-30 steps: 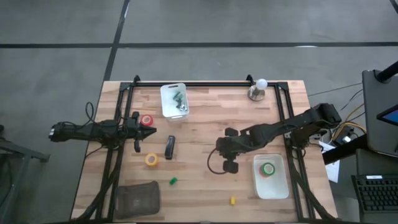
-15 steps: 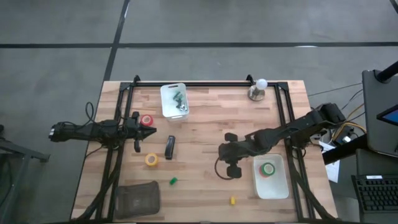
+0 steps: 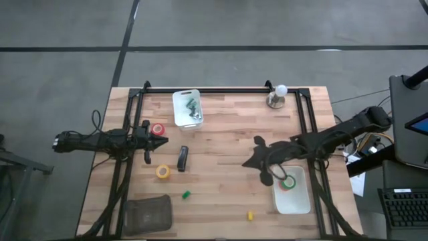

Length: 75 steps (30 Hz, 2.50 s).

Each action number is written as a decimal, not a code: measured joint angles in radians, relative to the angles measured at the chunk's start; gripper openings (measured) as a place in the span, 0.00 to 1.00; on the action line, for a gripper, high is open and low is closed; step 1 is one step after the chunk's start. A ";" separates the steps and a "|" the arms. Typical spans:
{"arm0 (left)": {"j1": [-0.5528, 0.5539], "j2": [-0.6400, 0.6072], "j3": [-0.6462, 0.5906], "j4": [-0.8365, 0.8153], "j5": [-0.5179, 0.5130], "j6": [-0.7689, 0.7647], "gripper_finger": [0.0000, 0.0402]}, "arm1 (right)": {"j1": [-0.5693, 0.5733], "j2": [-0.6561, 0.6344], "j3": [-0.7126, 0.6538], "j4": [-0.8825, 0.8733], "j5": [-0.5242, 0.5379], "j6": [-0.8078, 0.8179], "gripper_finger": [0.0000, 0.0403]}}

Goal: Pick and place Stapler, Stapler remover, tape
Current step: Put the red tape into the bottom white bin

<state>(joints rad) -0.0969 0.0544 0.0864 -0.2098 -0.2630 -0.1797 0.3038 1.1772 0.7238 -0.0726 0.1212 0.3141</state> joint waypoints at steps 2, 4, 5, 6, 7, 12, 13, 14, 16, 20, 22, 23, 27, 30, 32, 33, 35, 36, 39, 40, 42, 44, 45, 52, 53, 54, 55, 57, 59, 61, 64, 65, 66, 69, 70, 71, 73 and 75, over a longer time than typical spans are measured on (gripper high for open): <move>0.000 0.000 0.000 0.000 0.000 0.000 0.08 | 0.002 -0.041 -0.026 0.009 0.018 -0.007 0.02; 0.000 0.000 0.000 0.000 0.000 0.000 0.08 | 0.002 -0.079 -0.050 0.015 0.033 -0.024 0.02; 0.000 0.000 0.000 0.000 0.000 0.000 0.08 | 0.002 -0.098 -0.064 0.015 0.040 -0.031 0.02; 0.000 0.000 0.000 0.000 0.000 0.000 0.08 | 0.002 -0.116 -0.079 0.017 0.047 -0.035 0.02; 0.000 0.000 0.000 0.000 0.000 0.000 0.08 | 0.002 -0.133 -0.092 0.025 0.060 -0.039 0.02; 0.000 0.000 -0.001 0.001 0.000 0.000 0.08 | 0.002 -0.212 -0.149 0.054 0.072 -0.052 0.02; 0.000 0.000 -0.001 0.001 0.000 0.000 0.08 | 0.002 -0.227 -0.161 0.053 0.080 -0.058 0.02; 0.000 0.000 -0.001 0.001 0.000 0.000 0.08 | 0.002 -0.241 -0.172 0.052 0.090 -0.064 0.02; 0.000 0.000 -0.001 0.001 0.000 0.000 0.08 | 0.001 -0.273 -0.194 0.058 0.098 -0.083 0.02; 0.000 0.000 -0.001 0.001 0.000 0.000 0.08 | 0.001 -0.325 -0.244 0.081 0.142 -0.091 0.02; 0.000 0.001 -0.001 0.001 0.000 0.000 0.08 | 0.001 -0.347 -0.264 0.092 0.144 -0.091 0.02; 0.000 0.001 -0.001 0.001 0.000 0.000 0.08 | 0.002 -0.358 -0.273 0.095 0.144 -0.094 0.02; 0.000 0.001 -0.001 0.001 0.000 0.000 0.08 | 0.001 -0.410 -0.323 0.123 0.144 -0.110 0.02; 0.000 0.001 -0.001 0.001 0.000 0.000 0.08 | 0.002 -0.448 -0.358 0.168 0.143 -0.127 0.02; 0.000 0.001 -0.001 0.001 0.000 0.000 0.08 | 0.001 -0.480 -0.382 0.177 0.143 -0.140 0.02; 0.000 0.001 -0.001 0.001 0.000 0.000 0.08 | 0.001 -0.498 -0.391 0.177 0.144 -0.145 0.02; 0.000 0.001 -0.001 0.001 0.000 0.000 0.08 | 0.001 -0.545 -0.408 0.175 0.144 -0.161 0.02; 0.000 0.001 -0.001 0.001 0.000 0.000 0.08 | 0.001 -0.570 -0.417 0.176 0.143 -0.165 0.02; 0.000 0.001 -0.001 0.001 0.000 0.000 0.08 | 0.001 -0.640 -0.447 0.177 0.144 -0.169 0.02; 0.000 0.001 -0.001 0.001 0.000 0.000 0.08 | 0.001 -0.660 -0.458 0.175 0.144 -0.170 0.02; 0.000 0.001 -0.001 0.001 0.000 0.000 0.08 | 0.001 -0.698 -0.478 0.175 0.143 -0.170 0.02; 0.000 0.001 -0.001 0.001 0.000 0.000 0.08 | 0.001 -0.725 -0.492 0.175 0.143 -0.171 0.02; 0.000 0.001 -0.001 0.001 0.000 0.000 0.08 | 0.001 -0.735 -0.499 0.177 0.142 -0.171 0.02; 0.000 0.001 -0.001 0.001 0.000 0.000 0.08 | 0.002 -0.759 -0.539 0.181 0.103 -0.217 0.02; 0.000 0.001 -0.001 0.001 0.000 0.000 0.08 | 0.002 -0.758 -0.543 0.181 0.103 -0.221 0.02; 0.000 0.001 -0.001 0.000 0.000 0.000 0.08 | 0.002 -0.758 -0.545 0.180 0.103 -0.229 0.02; 0.000 0.001 -0.001 0.000 0.000 0.000 0.08 | 0.002 -0.757 -0.546 0.181 0.103 -0.240 0.02; 0.000 0.001 -0.001 0.000 0.000 0.000 0.08 | 0.002 -0.756 -0.546 0.182 0.104 -0.259 0.02; 0.000 0.001 -0.001 0.000 0.000 0.000 0.08 | 0.002 -0.756 -0.542 0.181 0.104 -0.288 0.02; 0.000 0.001 -0.001 0.000 0.000 0.000 0.08 | 0.002 -0.756 -0.528 0.181 0.105 -0.325 0.02; 0.000 0.001 -0.001 0.000 0.000 0.000 0.08 | 0.002 -0.756 -0.486 0.182 0.106 -0.388 0.02; 0.000 0.001 -0.001 0.000 0.000 0.000 0.08 | 0.002 -0.756 -0.470 0.183 0.106 -0.402 0.02; 0.000 0.001 -0.001 0.000 0.000 0.000 0.08 | 0.002 -0.756 -0.457 0.185 0.106 -0.414 0.02; 0.000 0.001 -0.001 0.000 0.000 0.000 0.08 | 0.001 -0.745 -0.436 0.186 0.106 -0.459 0.02; 0.000 0.001 -0.001 0.001 0.000 0.001 0.08 | 0.001 -0.741 -0.434 0.184 0.107 -0.478 0.02; 0.000 0.001 -0.001 0.005 0.000 0.008 0.08 | 0.001 -0.735 -0.434 0.184 0.108 -0.497 0.02; 0.000 0.001 -0.007 0.038 -0.019 0.064 0.08 | -0.001 -0.723 -0.435 0.194 0.115 -0.522 0.02; 0.000 0.001 -0.019 0.117 -0.063 0.106 0.08 | -0.003 -0.712 -0.443 0.217 0.115 -0.521 0.02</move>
<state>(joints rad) -0.0966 0.0551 0.0674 -0.0924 -0.3257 -0.0737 0.3006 0.4650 0.2812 0.1441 0.2367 -0.2071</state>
